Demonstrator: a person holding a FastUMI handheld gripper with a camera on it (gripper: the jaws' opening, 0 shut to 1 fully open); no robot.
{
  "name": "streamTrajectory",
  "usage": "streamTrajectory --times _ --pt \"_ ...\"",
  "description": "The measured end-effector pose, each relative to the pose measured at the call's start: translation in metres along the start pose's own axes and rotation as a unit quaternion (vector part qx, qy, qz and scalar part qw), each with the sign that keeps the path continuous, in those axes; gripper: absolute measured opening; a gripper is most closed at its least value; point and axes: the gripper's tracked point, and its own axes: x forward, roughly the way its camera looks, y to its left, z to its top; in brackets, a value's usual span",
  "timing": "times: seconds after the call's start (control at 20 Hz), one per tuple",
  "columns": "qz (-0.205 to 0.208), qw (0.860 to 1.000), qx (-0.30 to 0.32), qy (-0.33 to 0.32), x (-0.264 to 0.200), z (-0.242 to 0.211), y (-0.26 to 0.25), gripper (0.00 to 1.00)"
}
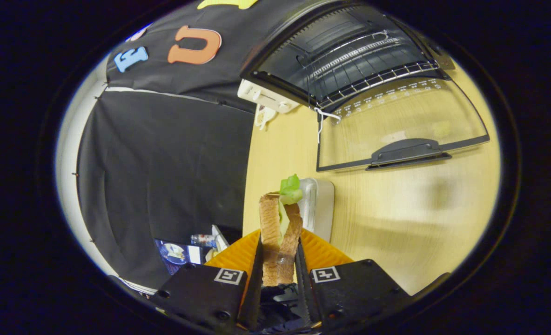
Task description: Open the toaster oven, put the food inside, and close the toaster oven door.
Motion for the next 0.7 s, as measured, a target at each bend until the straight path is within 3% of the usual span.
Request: streamTrajectory --times 0.15,0.25,0.35,0.5,0.6,0.7 --pt "0.022 0.996 0.015 -0.090 -0.003 0.028 -0.002 0.40" --pt "0.054 0.986 0.029 -0.155 -0.009 0.047 0.001 0.40" --pt "0.059 0.975 0.029 -0.212 -0.015 0.065 -0.007 0.40" --pt "0.068 0.969 0.019 -0.236 -0.013 0.077 -0.018 0.40" --pt "0.087 0.948 0.057 -0.300 -0.022 0.100 -0.026 0.40" --pt "0.064 0.923 0.090 -0.368 -0.031 0.117 -0.046 0.39"
